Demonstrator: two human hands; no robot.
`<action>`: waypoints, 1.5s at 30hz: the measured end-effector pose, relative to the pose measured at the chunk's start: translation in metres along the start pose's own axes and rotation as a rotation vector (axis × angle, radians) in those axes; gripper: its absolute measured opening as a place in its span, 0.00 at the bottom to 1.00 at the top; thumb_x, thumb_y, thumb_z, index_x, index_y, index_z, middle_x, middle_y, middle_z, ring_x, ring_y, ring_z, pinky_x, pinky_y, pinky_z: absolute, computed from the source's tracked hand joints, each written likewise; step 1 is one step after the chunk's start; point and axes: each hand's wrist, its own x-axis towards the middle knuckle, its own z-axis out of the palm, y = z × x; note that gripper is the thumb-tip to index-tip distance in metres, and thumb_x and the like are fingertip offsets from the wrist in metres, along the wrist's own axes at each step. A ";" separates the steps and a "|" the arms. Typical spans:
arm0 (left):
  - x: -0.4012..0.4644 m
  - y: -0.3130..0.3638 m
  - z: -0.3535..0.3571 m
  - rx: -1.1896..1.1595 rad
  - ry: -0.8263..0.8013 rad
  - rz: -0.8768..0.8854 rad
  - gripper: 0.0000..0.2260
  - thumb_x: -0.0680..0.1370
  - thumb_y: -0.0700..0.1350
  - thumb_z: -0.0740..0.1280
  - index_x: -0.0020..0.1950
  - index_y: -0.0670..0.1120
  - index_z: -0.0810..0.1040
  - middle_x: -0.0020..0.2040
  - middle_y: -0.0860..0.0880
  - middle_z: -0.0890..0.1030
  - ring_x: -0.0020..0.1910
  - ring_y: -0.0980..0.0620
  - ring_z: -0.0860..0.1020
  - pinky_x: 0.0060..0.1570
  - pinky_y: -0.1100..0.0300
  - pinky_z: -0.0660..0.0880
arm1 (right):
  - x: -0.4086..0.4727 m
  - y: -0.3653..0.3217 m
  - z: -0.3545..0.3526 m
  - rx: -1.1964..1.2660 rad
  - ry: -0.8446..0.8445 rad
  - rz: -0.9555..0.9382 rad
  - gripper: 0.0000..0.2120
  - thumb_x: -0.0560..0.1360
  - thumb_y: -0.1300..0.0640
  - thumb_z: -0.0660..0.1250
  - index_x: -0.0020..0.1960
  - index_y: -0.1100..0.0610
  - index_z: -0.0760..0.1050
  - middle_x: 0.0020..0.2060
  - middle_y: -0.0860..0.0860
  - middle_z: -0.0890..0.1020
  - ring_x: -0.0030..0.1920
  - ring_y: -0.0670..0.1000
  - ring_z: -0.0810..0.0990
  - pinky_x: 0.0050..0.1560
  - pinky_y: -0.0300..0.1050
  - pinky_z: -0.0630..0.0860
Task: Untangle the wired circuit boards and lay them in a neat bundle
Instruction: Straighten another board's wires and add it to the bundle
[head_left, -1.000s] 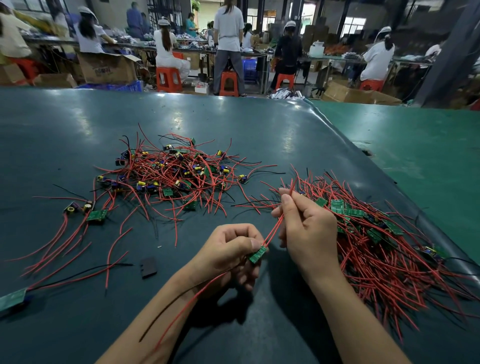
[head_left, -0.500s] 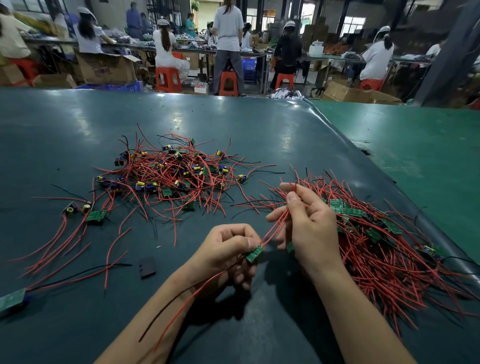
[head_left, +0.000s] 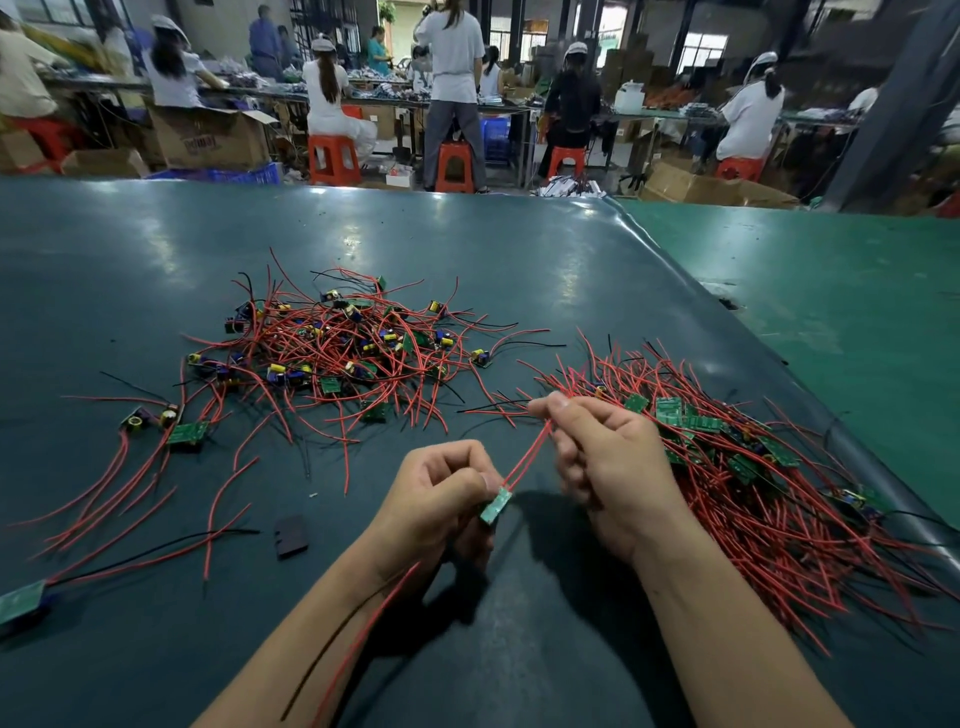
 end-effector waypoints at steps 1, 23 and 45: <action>-0.002 0.000 0.001 -0.019 -0.039 -0.015 0.04 0.60 0.40 0.69 0.28 0.43 0.73 0.21 0.44 0.69 0.15 0.51 0.68 0.18 0.65 0.68 | 0.002 -0.001 -0.002 0.025 0.045 -0.016 0.11 0.80 0.60 0.64 0.42 0.60 0.81 0.22 0.48 0.69 0.18 0.43 0.61 0.19 0.30 0.56; 0.002 0.000 -0.003 -0.066 0.147 0.132 0.05 0.71 0.46 0.70 0.44 0.47 0.82 0.36 0.42 0.82 0.26 0.53 0.77 0.24 0.62 0.74 | -0.010 0.009 0.014 -0.141 -0.139 0.176 0.23 0.69 0.33 0.64 0.41 0.51 0.84 0.25 0.50 0.76 0.20 0.46 0.69 0.22 0.32 0.61; 0.020 0.014 -0.042 -0.176 0.879 0.514 0.04 0.78 0.38 0.68 0.48 0.47 0.75 0.35 0.48 0.84 0.31 0.54 0.78 0.25 0.64 0.72 | -0.022 -0.004 0.000 -0.664 -0.752 0.339 0.16 0.77 0.46 0.68 0.40 0.56 0.84 0.26 0.48 0.80 0.23 0.42 0.68 0.22 0.33 0.61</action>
